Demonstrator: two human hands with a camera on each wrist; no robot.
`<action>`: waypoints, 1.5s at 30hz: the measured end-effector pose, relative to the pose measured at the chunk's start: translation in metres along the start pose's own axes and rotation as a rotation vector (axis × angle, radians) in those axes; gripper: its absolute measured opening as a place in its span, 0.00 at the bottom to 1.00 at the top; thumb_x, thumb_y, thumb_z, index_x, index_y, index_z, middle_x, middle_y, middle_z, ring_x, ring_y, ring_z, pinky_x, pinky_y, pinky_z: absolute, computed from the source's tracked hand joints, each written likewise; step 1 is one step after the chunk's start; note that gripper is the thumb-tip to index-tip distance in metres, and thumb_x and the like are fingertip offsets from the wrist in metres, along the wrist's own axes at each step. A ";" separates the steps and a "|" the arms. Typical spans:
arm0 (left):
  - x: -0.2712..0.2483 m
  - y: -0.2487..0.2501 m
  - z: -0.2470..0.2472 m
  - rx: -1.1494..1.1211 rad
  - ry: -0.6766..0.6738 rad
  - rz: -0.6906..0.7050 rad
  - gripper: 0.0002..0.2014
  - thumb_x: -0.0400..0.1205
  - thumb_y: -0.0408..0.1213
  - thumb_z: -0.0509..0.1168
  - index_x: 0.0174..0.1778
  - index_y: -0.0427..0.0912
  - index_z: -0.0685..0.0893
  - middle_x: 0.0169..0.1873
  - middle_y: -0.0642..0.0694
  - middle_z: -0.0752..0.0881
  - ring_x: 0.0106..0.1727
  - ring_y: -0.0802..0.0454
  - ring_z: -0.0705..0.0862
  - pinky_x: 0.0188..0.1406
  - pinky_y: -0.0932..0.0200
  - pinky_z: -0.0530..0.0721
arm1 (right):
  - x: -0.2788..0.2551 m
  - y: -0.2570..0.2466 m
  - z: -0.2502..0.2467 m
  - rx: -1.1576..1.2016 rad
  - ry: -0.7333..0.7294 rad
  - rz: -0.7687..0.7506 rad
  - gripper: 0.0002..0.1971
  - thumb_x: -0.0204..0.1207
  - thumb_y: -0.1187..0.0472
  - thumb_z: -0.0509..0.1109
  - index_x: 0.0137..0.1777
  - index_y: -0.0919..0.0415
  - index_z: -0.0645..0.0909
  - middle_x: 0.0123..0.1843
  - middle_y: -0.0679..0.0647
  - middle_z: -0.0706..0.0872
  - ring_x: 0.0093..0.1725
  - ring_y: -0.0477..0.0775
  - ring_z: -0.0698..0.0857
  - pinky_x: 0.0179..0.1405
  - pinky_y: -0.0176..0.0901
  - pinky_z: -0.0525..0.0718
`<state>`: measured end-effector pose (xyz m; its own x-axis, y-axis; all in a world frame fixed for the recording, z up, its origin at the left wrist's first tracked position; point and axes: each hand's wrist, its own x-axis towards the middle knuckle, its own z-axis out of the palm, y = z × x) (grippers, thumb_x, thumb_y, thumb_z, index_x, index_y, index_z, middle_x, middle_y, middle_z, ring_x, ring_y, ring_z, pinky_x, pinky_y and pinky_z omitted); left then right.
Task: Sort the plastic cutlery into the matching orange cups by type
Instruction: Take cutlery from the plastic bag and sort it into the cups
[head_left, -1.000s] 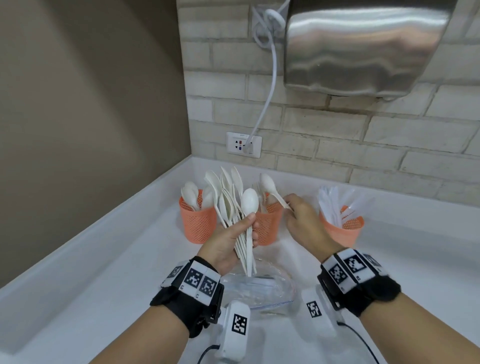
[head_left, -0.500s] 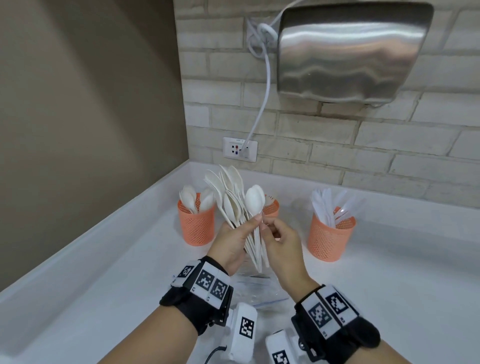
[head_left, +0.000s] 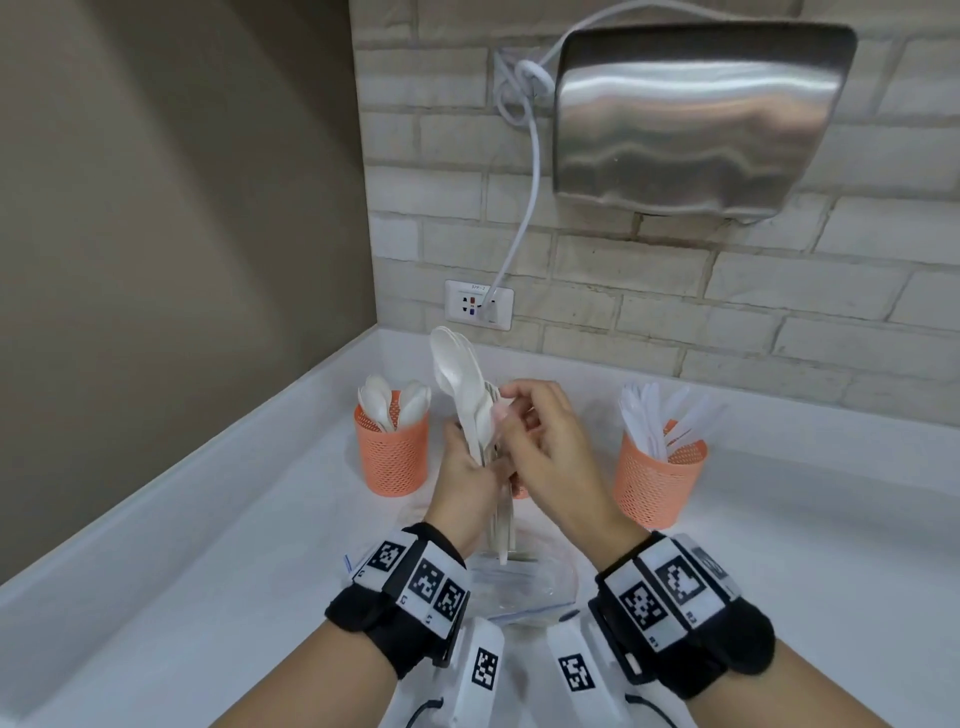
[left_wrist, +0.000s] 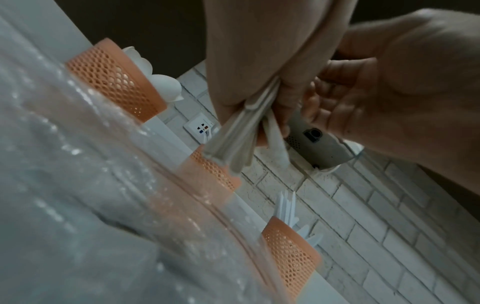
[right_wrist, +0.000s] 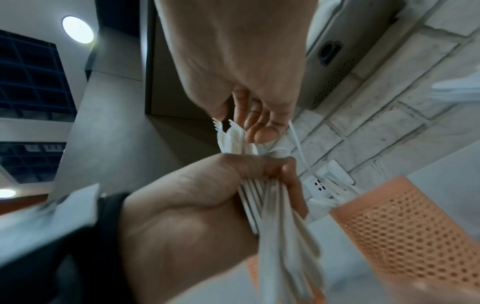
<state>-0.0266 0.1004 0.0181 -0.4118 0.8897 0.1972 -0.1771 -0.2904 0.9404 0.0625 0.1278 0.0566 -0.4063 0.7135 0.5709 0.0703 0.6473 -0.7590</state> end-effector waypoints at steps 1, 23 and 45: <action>-0.002 0.000 -0.001 0.005 -0.018 -0.008 0.20 0.78 0.19 0.62 0.65 0.34 0.71 0.46 0.38 0.87 0.44 0.46 0.87 0.38 0.56 0.86 | 0.006 -0.001 0.000 0.040 0.035 0.032 0.05 0.81 0.59 0.62 0.53 0.53 0.79 0.43 0.44 0.79 0.43 0.45 0.80 0.47 0.44 0.83; -0.013 -0.005 -0.014 0.060 -0.249 -0.224 0.06 0.71 0.25 0.69 0.40 0.36 0.80 0.30 0.47 0.81 0.27 0.55 0.78 0.29 0.62 0.80 | 0.059 -0.018 -0.016 0.062 0.120 0.051 0.10 0.86 0.59 0.50 0.47 0.62 0.69 0.40 0.58 0.79 0.40 0.60 0.82 0.45 0.56 0.82; -0.003 -0.001 -0.012 0.087 -0.055 -0.058 0.32 0.74 0.20 0.69 0.71 0.44 0.67 0.46 0.43 0.83 0.35 0.54 0.80 0.28 0.60 0.80 | 0.025 0.005 -0.018 0.104 -0.304 0.228 0.15 0.73 0.66 0.73 0.57 0.53 0.78 0.38 0.50 0.76 0.27 0.39 0.76 0.29 0.28 0.74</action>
<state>-0.0356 0.0937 0.0129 -0.3534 0.9227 0.1541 -0.1201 -0.2082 0.9707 0.0689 0.1536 0.0724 -0.6435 0.7137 0.2769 0.1038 0.4397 -0.8921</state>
